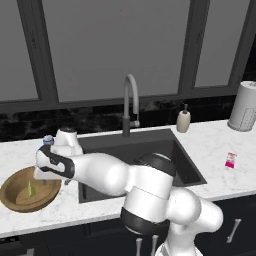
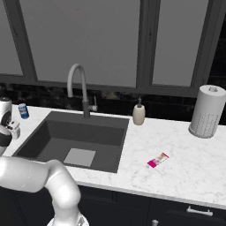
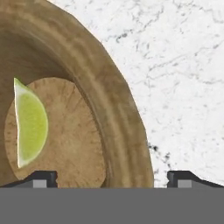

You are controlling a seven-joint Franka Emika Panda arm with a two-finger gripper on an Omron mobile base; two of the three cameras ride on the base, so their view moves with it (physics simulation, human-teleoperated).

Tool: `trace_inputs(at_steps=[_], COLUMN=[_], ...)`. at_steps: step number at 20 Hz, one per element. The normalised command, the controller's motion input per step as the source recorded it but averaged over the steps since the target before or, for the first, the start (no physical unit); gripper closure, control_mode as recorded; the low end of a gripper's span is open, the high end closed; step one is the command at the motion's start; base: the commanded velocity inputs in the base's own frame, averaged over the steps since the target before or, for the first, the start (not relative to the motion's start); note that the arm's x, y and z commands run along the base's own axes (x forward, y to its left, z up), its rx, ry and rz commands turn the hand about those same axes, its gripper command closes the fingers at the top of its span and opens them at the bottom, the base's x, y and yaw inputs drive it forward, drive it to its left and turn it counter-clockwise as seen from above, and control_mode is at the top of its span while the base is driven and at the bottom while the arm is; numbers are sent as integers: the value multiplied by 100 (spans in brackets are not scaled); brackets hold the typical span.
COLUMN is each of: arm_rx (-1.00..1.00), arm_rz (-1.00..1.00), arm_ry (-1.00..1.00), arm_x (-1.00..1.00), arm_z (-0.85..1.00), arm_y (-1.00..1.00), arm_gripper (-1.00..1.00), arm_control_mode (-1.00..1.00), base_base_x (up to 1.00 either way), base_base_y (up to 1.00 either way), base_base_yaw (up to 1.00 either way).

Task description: Pick the lemon wedge from the sink and place it in the bowl. Then pick the bowl and place it in the microwave. Then close the microwave door and press the start button.

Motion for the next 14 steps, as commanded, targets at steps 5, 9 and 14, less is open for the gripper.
trace_inputs(at_steps=[5, 9, 14], arm_rx=[0, 0, 0], arm_rz=[0, 0, 0], arm_ry=[9, 3, 0], arm_x=[2, 0, -3], arm_z=[-26, -14, -6], arm_y=[22, 3, 0], arm_gripper=[100, 100, 100], arm_control_mode=[-100, -100, -100], base_base_x=[0, 0, 0], base_base_y=[0, 0, 0], base_base_yaw=[0, 0, 0])
